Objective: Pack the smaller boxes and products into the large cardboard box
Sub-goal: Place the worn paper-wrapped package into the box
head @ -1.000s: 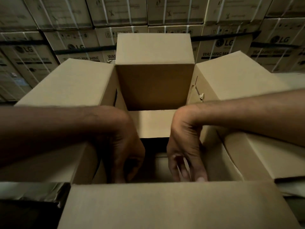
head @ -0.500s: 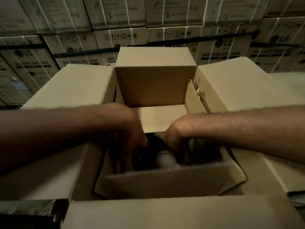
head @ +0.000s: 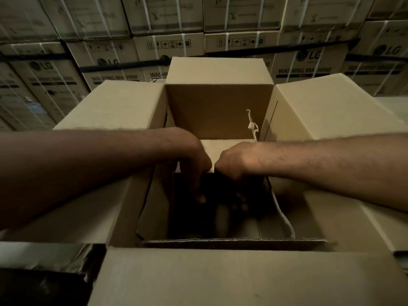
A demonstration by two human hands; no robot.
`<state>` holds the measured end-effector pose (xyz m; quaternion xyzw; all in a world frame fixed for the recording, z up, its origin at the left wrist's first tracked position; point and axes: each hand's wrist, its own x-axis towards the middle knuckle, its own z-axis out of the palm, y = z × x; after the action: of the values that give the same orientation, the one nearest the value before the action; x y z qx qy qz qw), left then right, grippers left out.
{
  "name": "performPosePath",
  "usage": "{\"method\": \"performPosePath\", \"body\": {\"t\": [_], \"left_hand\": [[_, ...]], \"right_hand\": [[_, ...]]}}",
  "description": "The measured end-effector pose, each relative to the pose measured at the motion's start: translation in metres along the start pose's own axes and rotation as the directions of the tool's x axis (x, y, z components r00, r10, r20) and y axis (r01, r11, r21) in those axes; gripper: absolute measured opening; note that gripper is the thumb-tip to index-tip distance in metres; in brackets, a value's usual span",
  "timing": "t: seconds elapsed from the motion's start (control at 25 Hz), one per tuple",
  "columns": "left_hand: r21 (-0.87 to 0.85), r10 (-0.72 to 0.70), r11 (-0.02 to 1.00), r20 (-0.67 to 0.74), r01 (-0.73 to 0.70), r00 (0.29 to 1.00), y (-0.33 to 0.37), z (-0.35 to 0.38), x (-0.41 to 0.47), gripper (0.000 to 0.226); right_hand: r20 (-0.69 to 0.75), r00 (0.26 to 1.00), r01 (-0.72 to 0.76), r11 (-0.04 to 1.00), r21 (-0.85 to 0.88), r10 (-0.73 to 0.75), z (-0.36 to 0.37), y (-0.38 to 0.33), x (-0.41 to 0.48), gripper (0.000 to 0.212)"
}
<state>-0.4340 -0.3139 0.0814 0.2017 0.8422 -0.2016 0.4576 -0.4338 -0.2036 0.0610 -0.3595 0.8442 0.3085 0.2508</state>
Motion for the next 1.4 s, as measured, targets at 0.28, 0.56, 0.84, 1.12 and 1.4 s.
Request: {"method": "performPosePath", "body": {"t": [0.28,0.56,0.84,1.12,1.4], "left_hand": [[0.1,-0.17,0.976,-0.189,0.191,0.967,-0.01,-0.018,0.029,0.1],[0.051,-0.154,0.984,-0.207,0.168,0.966,-0.016,-0.02,0.043,0.088],[0.051,-0.171,0.975,-0.456,0.217,0.874,-0.05,-0.049,0.016,0.031],[0.277,-0.12,0.778,-0.817,0.565,0.565,-0.061,-0.052,0.001,0.027],[0.192,-0.103,0.916,-0.735,0.351,0.67,-0.081,-0.061,0.005,0.038]], "right_hand": [[-0.089,0.994,-0.082,0.965,-0.25,0.062,0.005,0.026,0.017,0.077],[-0.013,0.989,-0.146,0.989,-0.039,0.145,0.001,0.024,0.026,0.023],[-0.083,0.97,-0.19,0.928,0.319,0.227,-0.036,0.082,0.005,0.013],[-0.599,0.719,-0.422,0.906,0.029,0.354,-0.022,0.088,-0.013,0.004],[-0.495,0.794,-0.281,0.935,0.215,0.352,-0.026,0.097,-0.002,0.01]]}}
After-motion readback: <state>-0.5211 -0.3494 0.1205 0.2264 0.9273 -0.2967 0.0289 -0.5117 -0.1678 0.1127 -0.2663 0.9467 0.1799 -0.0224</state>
